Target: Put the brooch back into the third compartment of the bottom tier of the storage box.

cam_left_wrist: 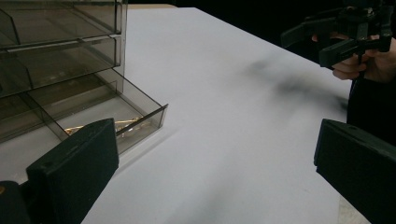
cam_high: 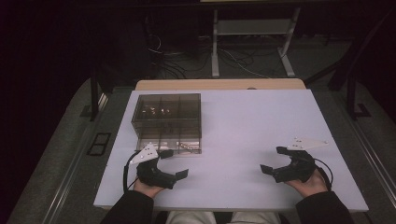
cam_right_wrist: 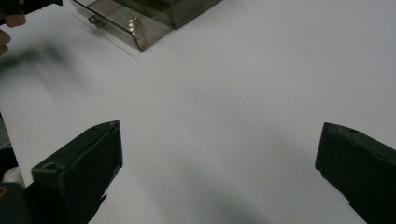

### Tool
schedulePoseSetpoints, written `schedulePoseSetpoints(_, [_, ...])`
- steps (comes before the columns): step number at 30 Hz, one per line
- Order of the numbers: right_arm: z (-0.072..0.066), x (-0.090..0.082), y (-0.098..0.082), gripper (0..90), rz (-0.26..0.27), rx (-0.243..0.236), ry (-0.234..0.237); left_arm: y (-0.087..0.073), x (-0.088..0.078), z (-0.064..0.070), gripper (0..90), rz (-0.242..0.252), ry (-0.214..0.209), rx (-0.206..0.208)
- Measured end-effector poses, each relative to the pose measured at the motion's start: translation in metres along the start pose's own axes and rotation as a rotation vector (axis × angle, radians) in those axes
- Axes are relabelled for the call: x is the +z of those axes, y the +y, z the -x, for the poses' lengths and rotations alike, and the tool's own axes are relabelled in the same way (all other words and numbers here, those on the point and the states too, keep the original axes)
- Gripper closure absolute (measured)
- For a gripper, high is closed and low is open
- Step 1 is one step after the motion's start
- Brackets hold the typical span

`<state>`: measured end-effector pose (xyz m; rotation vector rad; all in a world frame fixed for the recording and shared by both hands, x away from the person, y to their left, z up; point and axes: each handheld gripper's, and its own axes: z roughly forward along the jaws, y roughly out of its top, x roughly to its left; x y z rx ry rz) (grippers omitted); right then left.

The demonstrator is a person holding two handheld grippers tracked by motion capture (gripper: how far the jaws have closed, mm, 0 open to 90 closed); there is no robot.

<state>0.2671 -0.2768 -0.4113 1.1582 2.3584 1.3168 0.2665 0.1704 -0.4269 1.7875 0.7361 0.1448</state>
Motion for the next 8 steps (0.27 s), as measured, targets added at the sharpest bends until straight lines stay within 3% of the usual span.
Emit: schedulePoseSetpoints(8, [0.004,-0.006,-0.015,0.1,0.033,0.017,-0.027,0.0,0.001,-0.001,0.0,-0.018,0.004,0.009])
